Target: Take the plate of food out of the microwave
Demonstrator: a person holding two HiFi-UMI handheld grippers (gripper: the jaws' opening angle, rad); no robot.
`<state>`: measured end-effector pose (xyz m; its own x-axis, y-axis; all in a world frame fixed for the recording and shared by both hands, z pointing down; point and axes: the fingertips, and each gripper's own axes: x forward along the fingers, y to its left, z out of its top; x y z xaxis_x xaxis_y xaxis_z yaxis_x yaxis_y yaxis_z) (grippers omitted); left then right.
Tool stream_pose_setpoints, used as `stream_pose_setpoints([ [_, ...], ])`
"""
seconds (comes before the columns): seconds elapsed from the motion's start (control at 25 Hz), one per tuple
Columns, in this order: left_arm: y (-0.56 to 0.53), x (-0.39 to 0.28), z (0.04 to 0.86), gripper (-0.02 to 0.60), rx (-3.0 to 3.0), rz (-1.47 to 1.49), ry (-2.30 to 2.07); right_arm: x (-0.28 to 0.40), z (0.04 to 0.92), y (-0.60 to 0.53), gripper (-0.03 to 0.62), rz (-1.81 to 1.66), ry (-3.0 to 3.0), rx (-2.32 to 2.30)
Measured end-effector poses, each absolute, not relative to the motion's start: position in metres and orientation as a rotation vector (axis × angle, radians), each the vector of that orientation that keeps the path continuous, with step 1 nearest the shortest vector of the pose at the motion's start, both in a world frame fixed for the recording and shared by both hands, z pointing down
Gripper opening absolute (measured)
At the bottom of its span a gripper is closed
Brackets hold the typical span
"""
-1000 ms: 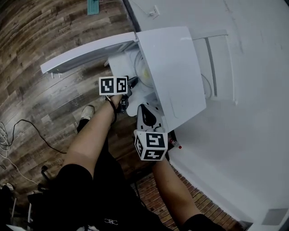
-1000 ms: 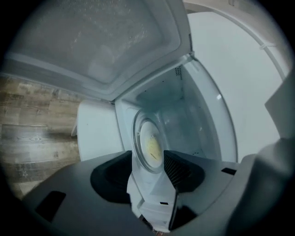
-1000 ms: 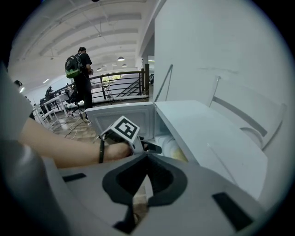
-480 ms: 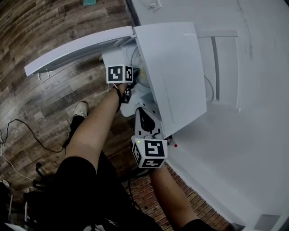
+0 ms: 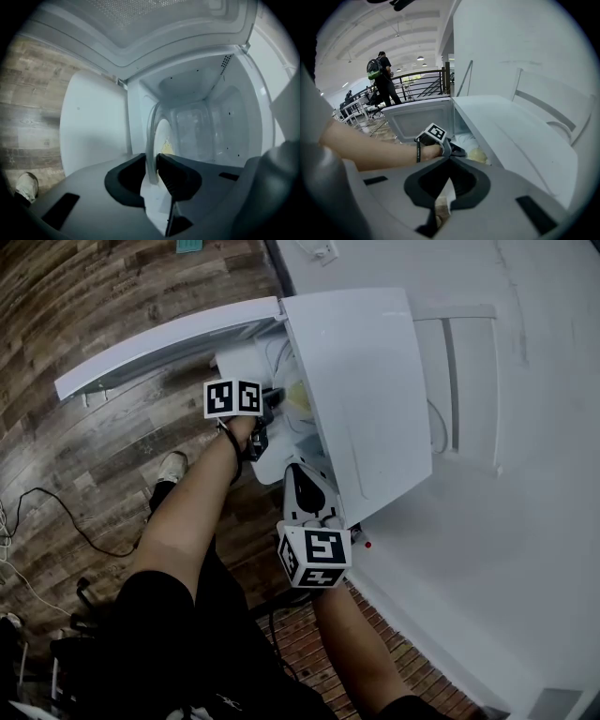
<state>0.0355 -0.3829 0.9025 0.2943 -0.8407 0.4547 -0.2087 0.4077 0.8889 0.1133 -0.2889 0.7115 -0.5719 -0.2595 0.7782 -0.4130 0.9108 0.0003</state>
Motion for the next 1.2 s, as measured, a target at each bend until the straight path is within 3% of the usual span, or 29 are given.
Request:
stream_pose_setpoints([
  [0.16,-0.376,0.037,0.893,0.025,1.101,-0.68,-1.184,0.117,0.713,-0.289,0.014,0.234,-2.202,0.485],
  [0.68,-0.317,0.027,0.86,0.015,1.099,-0.898,-1.144,0.116,0.696,-0.28,0.014,0.251,-2.233,0.49],
  [1.2,-0.178,0.003,0.733,0.015,0.992,-1.011,-1.163,0.091,0.619,-0.27,0.014,0.291,-2.341,0.546],
])
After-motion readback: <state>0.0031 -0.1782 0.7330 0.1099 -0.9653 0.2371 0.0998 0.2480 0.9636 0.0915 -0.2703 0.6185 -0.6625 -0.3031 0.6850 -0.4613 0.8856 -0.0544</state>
